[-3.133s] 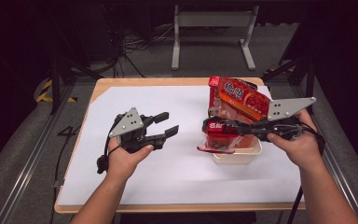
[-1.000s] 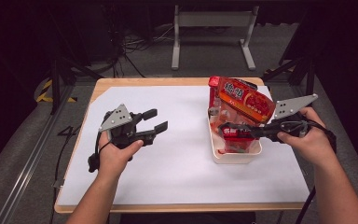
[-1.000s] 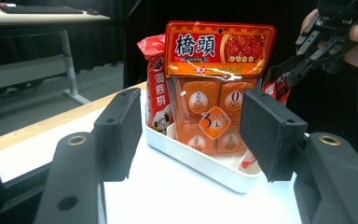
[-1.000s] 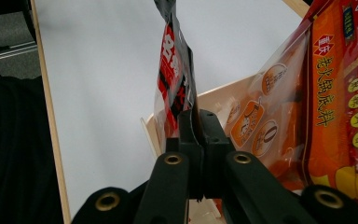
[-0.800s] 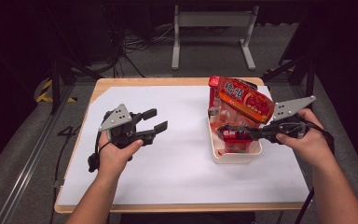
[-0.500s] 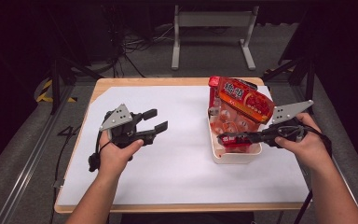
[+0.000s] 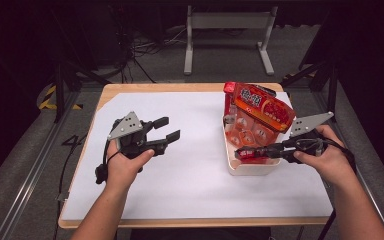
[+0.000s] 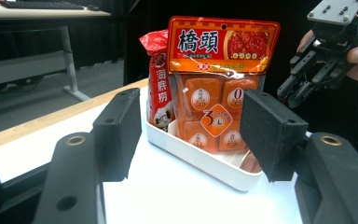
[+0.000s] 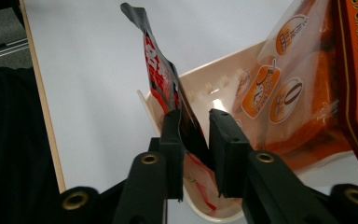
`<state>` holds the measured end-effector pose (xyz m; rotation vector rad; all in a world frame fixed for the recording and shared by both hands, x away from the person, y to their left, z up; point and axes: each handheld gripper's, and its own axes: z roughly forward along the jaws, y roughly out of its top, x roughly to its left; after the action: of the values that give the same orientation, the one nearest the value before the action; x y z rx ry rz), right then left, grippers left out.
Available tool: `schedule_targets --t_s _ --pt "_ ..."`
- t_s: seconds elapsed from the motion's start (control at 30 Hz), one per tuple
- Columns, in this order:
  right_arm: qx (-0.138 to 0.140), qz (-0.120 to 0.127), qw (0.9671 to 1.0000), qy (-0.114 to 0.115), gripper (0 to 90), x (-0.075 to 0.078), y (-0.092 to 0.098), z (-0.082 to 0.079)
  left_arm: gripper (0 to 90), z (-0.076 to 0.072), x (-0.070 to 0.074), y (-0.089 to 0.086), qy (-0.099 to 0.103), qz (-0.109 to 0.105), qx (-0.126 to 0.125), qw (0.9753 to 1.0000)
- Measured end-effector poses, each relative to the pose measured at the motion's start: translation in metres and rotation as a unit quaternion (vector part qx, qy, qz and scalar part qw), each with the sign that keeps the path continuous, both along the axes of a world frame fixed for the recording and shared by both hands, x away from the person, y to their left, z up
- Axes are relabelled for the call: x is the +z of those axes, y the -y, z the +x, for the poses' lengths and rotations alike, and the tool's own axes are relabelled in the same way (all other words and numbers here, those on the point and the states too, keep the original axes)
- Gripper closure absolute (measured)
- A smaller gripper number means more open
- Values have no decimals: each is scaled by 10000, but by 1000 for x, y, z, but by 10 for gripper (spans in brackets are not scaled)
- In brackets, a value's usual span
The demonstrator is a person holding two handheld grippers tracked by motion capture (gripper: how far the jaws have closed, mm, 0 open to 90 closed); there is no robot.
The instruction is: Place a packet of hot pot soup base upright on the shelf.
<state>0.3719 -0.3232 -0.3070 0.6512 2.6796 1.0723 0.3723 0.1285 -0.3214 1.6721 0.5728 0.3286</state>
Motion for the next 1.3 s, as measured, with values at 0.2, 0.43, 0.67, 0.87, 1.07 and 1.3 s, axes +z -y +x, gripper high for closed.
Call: schedule_targets --t_s 0.2,0.43,0.67,0.87,1.07,1.3 --pt "-125 218 9996 101 590 0 1 -2 375 0 0 -1 -5 0 30 10000" --pt "-316 487 9974 429 486 3 3 -8 351 -3 -1 -5 -1 124 80 9999" --pt "-648 761 9919 788 417 10 14 -18 329 -11 0 -17 37 276 171 9995" --pt "-982 915 9860 987 399 13 27 -28 311 -19 -2 -35 45 414 337 9986" --pt "-1299 903 9809 1130 379 10 35 -36 297 -26 -8 -51 -11 544 494 9973" --pt "-1816 990 9698 1294 345 1 43 -43 291 -34 -14 -73 -70 508 702 9962"
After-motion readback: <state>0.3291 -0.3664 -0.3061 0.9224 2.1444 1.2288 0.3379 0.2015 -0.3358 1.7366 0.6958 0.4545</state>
